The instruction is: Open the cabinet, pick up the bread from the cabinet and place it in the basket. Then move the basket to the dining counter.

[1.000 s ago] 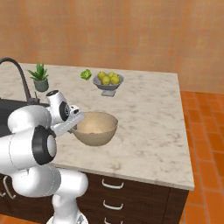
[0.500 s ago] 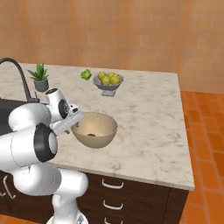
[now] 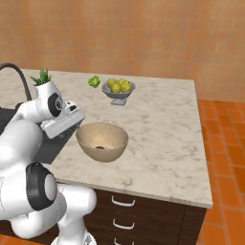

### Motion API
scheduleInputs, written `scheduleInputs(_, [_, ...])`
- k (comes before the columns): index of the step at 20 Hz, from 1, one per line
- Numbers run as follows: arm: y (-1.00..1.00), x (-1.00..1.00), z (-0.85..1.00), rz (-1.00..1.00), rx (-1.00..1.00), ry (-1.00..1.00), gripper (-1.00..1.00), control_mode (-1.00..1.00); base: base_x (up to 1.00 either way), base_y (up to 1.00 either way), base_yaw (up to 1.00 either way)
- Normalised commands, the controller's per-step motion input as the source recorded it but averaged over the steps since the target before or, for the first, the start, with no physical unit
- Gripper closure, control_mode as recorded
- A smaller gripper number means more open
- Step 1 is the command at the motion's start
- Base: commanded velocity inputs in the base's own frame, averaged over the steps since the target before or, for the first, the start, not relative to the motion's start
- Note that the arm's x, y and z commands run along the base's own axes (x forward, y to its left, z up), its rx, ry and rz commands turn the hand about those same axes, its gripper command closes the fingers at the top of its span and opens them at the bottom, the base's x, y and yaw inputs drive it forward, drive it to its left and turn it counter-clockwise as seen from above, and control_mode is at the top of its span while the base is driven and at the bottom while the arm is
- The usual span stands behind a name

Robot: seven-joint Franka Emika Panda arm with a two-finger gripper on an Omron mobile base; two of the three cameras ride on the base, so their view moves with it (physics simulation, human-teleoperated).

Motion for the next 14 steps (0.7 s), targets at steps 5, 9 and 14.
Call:
scheduleInputs(5, [-0.01,-1.0,1.0,-0.05,0.1,-0.15,-1.0,-1.0,0.0,0.0,0.0])
scheduleInputs(9, [-0.21,-0.79,0.85,-0.1,0.3,-0.09,-1.0,-1.0,0.0,0.0,0.0])
scheduleInputs(14, [-0.5,-0.29,0.44,-0.17,0.42,0.07,-1.0,-1.0,0.0,0.0,0.0])
